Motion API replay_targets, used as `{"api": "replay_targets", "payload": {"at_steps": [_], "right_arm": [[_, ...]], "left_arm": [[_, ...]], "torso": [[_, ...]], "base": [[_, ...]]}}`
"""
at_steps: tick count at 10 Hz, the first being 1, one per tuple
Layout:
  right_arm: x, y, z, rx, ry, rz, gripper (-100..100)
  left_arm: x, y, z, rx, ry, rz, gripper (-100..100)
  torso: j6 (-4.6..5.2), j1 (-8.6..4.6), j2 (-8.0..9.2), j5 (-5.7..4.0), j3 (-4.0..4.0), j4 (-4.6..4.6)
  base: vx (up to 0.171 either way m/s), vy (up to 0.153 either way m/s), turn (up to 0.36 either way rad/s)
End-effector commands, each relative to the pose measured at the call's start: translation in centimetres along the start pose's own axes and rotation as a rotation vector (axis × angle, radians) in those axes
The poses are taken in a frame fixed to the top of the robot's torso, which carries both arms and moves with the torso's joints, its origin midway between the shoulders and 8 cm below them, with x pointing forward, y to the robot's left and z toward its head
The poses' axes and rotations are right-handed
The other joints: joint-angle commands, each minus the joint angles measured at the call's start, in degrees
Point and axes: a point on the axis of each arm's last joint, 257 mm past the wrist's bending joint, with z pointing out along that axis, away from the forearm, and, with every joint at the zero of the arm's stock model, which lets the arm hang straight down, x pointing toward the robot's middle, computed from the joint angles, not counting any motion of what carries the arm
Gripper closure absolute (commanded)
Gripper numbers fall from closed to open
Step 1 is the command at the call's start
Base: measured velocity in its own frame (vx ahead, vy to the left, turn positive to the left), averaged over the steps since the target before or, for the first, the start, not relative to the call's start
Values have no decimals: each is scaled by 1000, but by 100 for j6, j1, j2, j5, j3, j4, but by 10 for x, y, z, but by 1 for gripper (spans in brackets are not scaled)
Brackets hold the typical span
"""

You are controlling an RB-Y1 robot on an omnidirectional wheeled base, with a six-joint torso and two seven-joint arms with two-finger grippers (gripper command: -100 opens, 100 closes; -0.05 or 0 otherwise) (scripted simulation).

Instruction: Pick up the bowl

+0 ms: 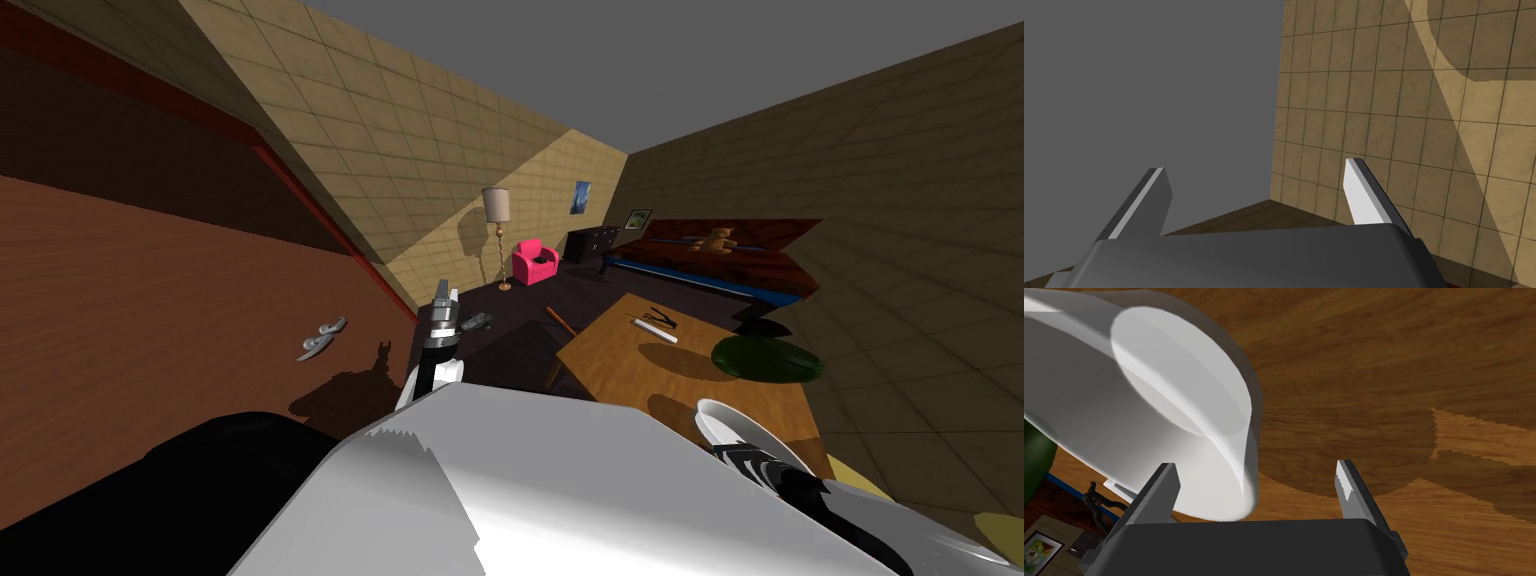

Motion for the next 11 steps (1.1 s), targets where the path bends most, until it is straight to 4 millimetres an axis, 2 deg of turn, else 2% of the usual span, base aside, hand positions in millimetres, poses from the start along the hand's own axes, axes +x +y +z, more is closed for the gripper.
{"api": "replay_targets", "payload": {"at_steps": [1, 5, 6, 7, 8, 10, 11], "right_arm": [[0, 0, 0, 0, 0, 0, 100], [0, -2, -1, 4, 1, -2, 100], [0, -2, -1, 4, 1, -3, 0], [-3, -12, -7, -2, -4, -8, 100], [-4, -19, -11, -4, -6, -13, 100], [-3, -17, -11, -2, -4, -13, 100], [-4, -16, -11, -4, -4, -13, 0]], "left_arm": [[0, 0, 0, 0, 0, 0, 0], [0, 0, 0, 0, 0, 0, 0], [0, 0, 0, 0, 0, 0, 0], [0, 0, 0, 0, 0, 0, 0], [0, 0, 0, 0, 0, 0, 0], [0, 0, 0, 0, 0, 0, 0], [0, 0, 0, 0, 0, 0, 0]], "torso": [[0, 0, 0, 0, 0, 0], [2, 13, 1, -8, 0, -1], [3, 13, 1, -9, 0, -1], [3, 13, 1, -9, 0, -1], [10, 34, 2, -2, 0, -2], [4, 53, 9, 4, 5, 2], [5, 38, 7, 3, 5, 3]], "base": [[0, -7, -1], [0, -2, 1], [0, 0, 0], [8, 64, -105], [2, 107, -95], [-9, 54, -23], [-1, 7, -1]]}}
